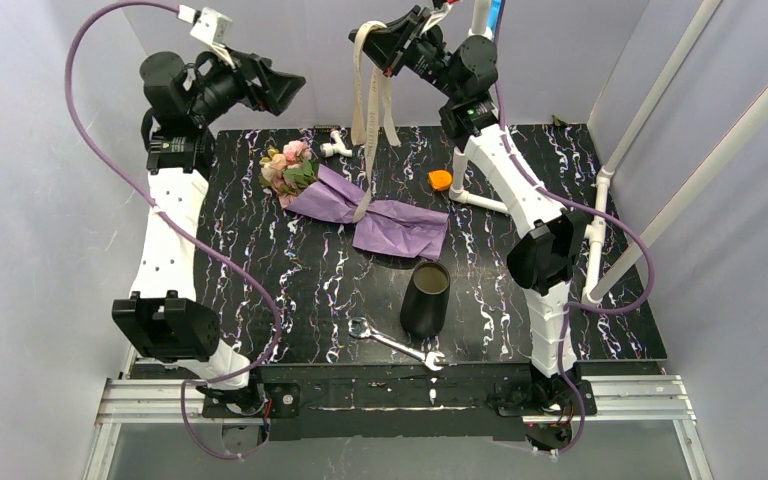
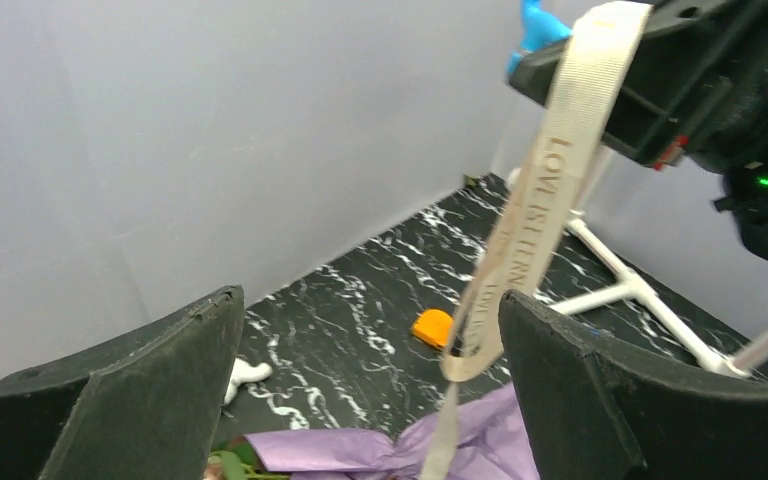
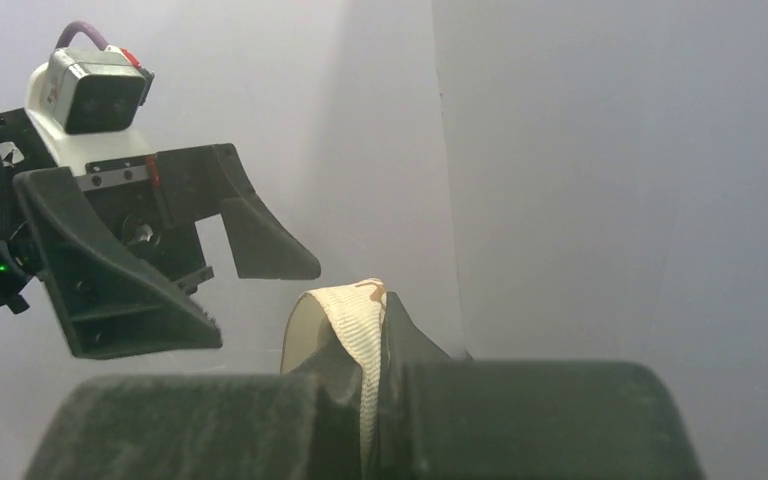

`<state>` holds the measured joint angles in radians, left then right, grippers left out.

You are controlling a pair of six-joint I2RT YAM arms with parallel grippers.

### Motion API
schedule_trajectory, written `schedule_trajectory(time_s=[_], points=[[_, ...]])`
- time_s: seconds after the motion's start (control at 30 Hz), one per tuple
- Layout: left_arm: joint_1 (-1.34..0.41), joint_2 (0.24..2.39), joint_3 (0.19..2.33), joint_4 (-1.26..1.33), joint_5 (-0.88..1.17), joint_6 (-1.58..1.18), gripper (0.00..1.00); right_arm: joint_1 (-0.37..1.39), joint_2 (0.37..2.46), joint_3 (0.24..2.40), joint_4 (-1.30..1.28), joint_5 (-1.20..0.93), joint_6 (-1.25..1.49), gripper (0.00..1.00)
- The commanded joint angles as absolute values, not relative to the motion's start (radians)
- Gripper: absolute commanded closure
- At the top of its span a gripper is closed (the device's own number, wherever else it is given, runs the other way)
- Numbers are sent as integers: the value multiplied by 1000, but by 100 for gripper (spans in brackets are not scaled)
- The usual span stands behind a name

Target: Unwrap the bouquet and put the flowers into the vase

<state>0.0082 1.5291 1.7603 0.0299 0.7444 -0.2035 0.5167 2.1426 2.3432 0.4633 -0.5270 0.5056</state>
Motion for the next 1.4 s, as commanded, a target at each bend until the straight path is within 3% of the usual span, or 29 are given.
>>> schedule_trajectory(time_s=[0.0, 0.23, 0.6, 0.67, 0.73, 0.83, 0.87, 0.97, 1.07, 1.17, 1.23, 1.3, 1.37], points=[[-122, 1508, 1763, 37, 815, -165, 2, 514, 2142, 2318, 510, -494, 549, 99], [-232, 1559, 1617, 300, 596, -185, 2, 527, 2158, 2310, 522, -458, 604, 99], [-363, 1725, 1636, 410, 397, -138, 5, 537, 2143, 2277, 509, -382, 630, 99], [-364, 1749, 1635, 408, 355, -138, 16, 536, 2148, 2291, 501, -371, 644, 99], [-362, 1755, 1629, 405, 312, -133, 35, 536, 2144, 2290, 498, -370, 646, 99], [-350, 1736, 1614, 392, 323, -120, 89, 535, 2123, 2252, 482, -370, 629, 99], [-343, 1722, 1601, 386, 331, -120, 100, 535, 2110, 2228, 481, -370, 619, 99], [-306, 1673, 1594, 348, 370, -141, 100, 535, 2077, 2149, 483, -371, 591, 98], [-238, 1646, 1632, 268, 402, -195, 100, 533, 2046, 2082, 483, -367, 560, 81], [-169, 1636, 1710, 208, 457, -206, 100, 532, 2025, 2031, 499, -403, 515, 40], [-138, 1631, 1764, 177, 493, -194, 100, 534, 2002, 1988, 513, -418, 464, 19], [-116, 1626, 1813, 144, 510, -177, 100, 534, 1973, 1942, 523, -416, 412, 5], [-101, 1621, 1858, 112, 515, -154, 100, 534, 1944, 1894, 528, -405, 346, 2]])
